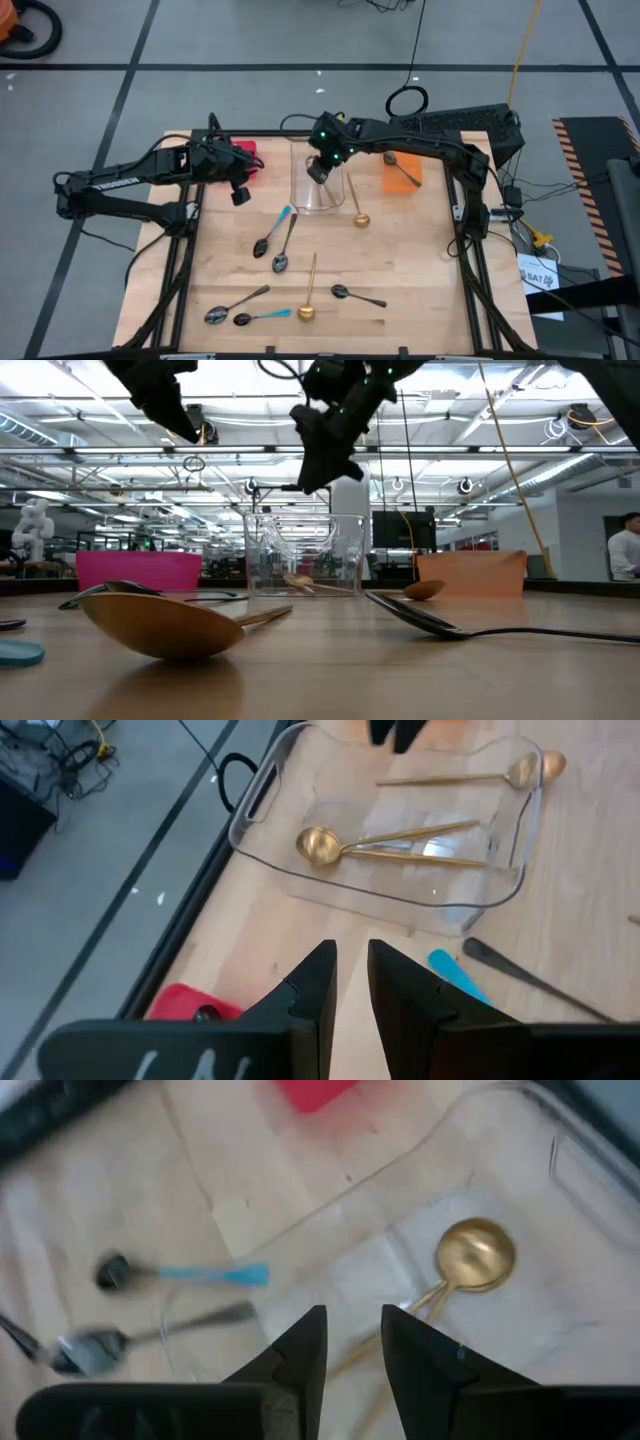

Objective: Sort silverware by color (type)
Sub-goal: Put the blue spoon into the red bin

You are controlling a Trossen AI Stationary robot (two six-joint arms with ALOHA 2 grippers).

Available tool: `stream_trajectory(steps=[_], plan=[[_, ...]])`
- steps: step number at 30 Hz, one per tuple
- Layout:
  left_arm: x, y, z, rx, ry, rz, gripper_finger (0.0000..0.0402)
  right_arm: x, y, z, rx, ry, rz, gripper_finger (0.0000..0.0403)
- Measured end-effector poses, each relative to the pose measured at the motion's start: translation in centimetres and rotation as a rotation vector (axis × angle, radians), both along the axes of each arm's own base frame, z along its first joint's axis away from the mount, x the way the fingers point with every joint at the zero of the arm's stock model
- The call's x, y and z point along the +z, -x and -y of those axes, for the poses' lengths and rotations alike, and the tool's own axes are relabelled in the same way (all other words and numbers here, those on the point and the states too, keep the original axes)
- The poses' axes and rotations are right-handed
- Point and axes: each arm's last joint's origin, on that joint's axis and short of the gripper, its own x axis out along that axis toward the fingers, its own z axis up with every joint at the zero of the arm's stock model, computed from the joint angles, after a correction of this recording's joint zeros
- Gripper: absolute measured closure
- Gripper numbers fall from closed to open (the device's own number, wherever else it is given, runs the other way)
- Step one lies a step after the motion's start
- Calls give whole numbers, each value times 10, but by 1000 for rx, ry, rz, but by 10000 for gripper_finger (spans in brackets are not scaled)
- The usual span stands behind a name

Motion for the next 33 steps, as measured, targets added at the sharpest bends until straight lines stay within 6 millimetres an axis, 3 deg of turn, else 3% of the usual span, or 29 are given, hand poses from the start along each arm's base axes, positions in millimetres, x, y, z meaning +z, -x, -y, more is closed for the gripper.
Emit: stream_trajectory(steps=[8, 15, 19, 25, 33], plan=[[0, 0, 0, 61, 57, 33, 332, 25, 8, -38, 169, 146, -13, 312], [0, 0, 0, 84, 77, 46, 332, 41, 29, -65, 209, 239, -40, 312], [0, 0, 2, 82, 84, 48, 332, 25, 49, -79, 223, 264, 6, 312], [0, -2, 7, 68, 101, 56, 332, -14, 88, -95, 224, 347, 131, 312], [0, -3, 15, 108, 178, 99, 332, -61, 120, -112, 266, 420, 348, 312]])
